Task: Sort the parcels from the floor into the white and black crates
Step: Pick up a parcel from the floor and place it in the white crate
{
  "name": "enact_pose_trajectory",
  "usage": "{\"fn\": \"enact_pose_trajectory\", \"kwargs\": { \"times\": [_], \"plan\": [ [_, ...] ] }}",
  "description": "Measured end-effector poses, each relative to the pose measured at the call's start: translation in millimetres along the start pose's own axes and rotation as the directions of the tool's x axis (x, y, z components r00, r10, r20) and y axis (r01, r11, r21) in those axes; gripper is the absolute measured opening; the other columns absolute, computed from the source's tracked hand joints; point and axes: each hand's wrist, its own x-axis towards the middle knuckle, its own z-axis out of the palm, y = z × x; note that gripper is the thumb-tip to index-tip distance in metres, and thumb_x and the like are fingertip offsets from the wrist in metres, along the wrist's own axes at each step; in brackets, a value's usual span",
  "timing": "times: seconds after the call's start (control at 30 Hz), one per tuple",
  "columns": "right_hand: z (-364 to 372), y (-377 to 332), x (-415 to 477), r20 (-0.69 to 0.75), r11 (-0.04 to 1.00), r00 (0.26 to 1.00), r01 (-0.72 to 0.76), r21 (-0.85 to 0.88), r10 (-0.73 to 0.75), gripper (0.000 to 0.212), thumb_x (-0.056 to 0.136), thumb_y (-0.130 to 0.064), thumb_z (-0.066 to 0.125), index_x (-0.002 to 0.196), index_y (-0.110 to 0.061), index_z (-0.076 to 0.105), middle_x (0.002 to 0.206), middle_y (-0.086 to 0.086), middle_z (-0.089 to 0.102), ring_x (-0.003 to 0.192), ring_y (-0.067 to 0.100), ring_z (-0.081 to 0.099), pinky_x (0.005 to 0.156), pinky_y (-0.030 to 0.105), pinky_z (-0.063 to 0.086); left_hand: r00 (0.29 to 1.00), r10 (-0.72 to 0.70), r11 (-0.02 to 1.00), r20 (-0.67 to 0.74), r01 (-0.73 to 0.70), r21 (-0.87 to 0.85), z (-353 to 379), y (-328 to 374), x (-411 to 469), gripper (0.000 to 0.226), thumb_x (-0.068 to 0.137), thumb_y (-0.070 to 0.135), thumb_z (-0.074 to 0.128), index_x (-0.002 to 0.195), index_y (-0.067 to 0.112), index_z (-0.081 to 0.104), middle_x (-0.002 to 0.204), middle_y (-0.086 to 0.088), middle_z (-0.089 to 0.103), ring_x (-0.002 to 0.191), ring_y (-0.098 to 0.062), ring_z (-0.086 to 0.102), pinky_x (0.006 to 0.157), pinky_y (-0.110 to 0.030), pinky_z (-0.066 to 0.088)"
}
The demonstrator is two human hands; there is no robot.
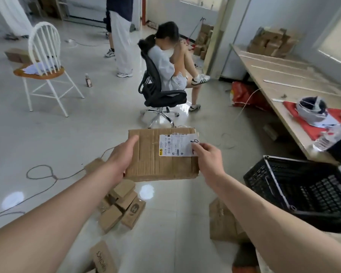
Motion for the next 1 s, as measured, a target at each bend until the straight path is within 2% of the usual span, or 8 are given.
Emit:
{"fn": "enact_pose_trajectory", "kwargs": {
  "times": [0.13, 0.27, 0.43, 0.57, 0.7, 0.83, 0.93, 1.0],
  "plan": [
    [-48, 9, -4, -0.135, 1.000, 0.991, -0.016, 0.004, 0.017, 0.037, 0.075, -0.053, 0.064, 0.090, -0.021, 0.078, 0.087, -0.007, 0.076, 0.089, 0.018, 0.070, 0.081, 0.040, 0.055, 0.994, 0.004, 0.998, 0.108, -0.012, 0.069, 51, 7, 2, 0.041, 0.097, 0.056, 0.046, 0.096, 0.024, 0.071, 0.095, -0.004, 0.074, 0.082, -0.022, 0.070, 0.065, -0.032, 0.051],
    [-104, 28, -8, -0.281, 1.000, 0.960, -0.016, 0.015, 0.020, 0.022, 0.092, -0.041, 0.066, 0.094, -0.021, 0.073, 0.088, -0.007, 0.072, 0.082, 0.009, 0.063, 0.078, 0.035, 0.049, 0.975, -0.009, 0.993, 0.220, -0.016, 0.114, 111, 5, 2, 0.042, 0.097, 0.056, 0.046, 0.097, 0.023, 0.071, 0.096, -0.003, 0.076, 0.083, -0.022, 0.071, 0.063, -0.031, 0.051],
    [-189, 62, -20, -0.409, 0.994, 0.906, -0.082, 0.077, 0.107, 0.026, 0.096, -0.039, 0.063, 0.104, -0.015, 0.067, 0.096, -0.003, 0.068, 0.089, 0.013, 0.062, 0.078, 0.033, 0.048, 0.925, -0.031, 0.978, 0.379, -0.050, 0.203, 205, -9, -8, 0.045, 0.099, 0.055, 0.044, 0.105, 0.020, 0.070, 0.096, -0.004, 0.076, 0.068, -0.016, 0.072, 0.044, -0.021, 0.050],
    [-265, 96, -35, -0.505, 0.977, 0.840, -0.134, 0.165, 0.200, 0.024, 0.097, -0.038, 0.060, 0.103, -0.016, 0.066, 0.099, -0.002, 0.070, 0.094, 0.015, 0.065, 0.079, 0.036, 0.052, 0.891, -0.080, 0.959, 0.446, -0.054, 0.279, 286, -21, -32, 0.045, 0.098, 0.057, 0.046, 0.107, 0.019, 0.070, 0.099, -0.005, 0.075, 0.077, -0.022, 0.071, 0.057, -0.027, 0.050],
    [-341, 127, -53, -0.600, 0.962, 0.755, -0.159, 0.224, 0.264, 0.022, 0.098, -0.040, 0.058, 0.101, -0.019, 0.064, 0.100, -0.001, 0.068, 0.096, 0.017, 0.064, 0.085, 0.042, 0.054, 0.839, -0.087, 0.917, 0.537, -0.143, 0.372, 372, -26, -72, 0.040, 0.102, 0.052, 0.044, 0.094, 0.019, 0.066, 0.090, -0.003, 0.070, 0.067, -0.019, 0.066, 0.046, -0.022, 0.049],
    [-410, 152, -70, -0.666, 0.948, 0.678, -0.168, 0.270, 0.310, 0.024, 0.095, -0.041, 0.060, 0.100, -0.018, 0.064, 0.101, 0.000, 0.068, 0.099, 0.020, 0.064, 0.092, 0.047, 0.054, 0.759, -0.101, 0.864, 0.644, -0.254, 0.434, 448, -36, -105, 0.048, 0.097, 0.063, 0.044, 0.101, 0.022, 0.068, 0.100, -0.005, 0.072, 0.088, -0.027, 0.070, 0.070, -0.036, 0.056],
    [-454, 165, -83, -0.705, 0.937, 0.621, -0.172, 0.304, 0.343, 0.027, 0.093, -0.044, 0.060, 0.104, -0.019, 0.063, 0.104, -0.001, 0.068, 0.099, 0.019, 0.063, 0.094, 0.046, 0.052, 0.732, -0.106, 0.817, 0.673, -0.322, 0.479, 508, -67, -83, 0.098, 0.061, 0.099, 0.049, 0.126, 0.026, 0.060, 0.121, -0.005, 0.069, 0.105, -0.032, 0.068, 0.090, -0.054, 0.055],
    [-478, 174, -92, -0.734, 0.931, 0.576, -0.174, 0.322, 0.361, 0.030, 0.093, -0.044, 0.060, 0.109, -0.019, 0.062, 0.105, -0.002, 0.067, 0.100, 0.018, 0.062, 0.093, 0.044, 0.051, 0.692, -0.110, 0.798, 0.713, -0.367, 0.478, 536, -68, -102, 0.099, 0.062, 0.096, 0.048, 0.128, 0.022, 0.053, 0.119, -0.006, 0.067, 0.104, -0.031, 0.068, 0.092, -0.054, 0.055]
  ]
}}
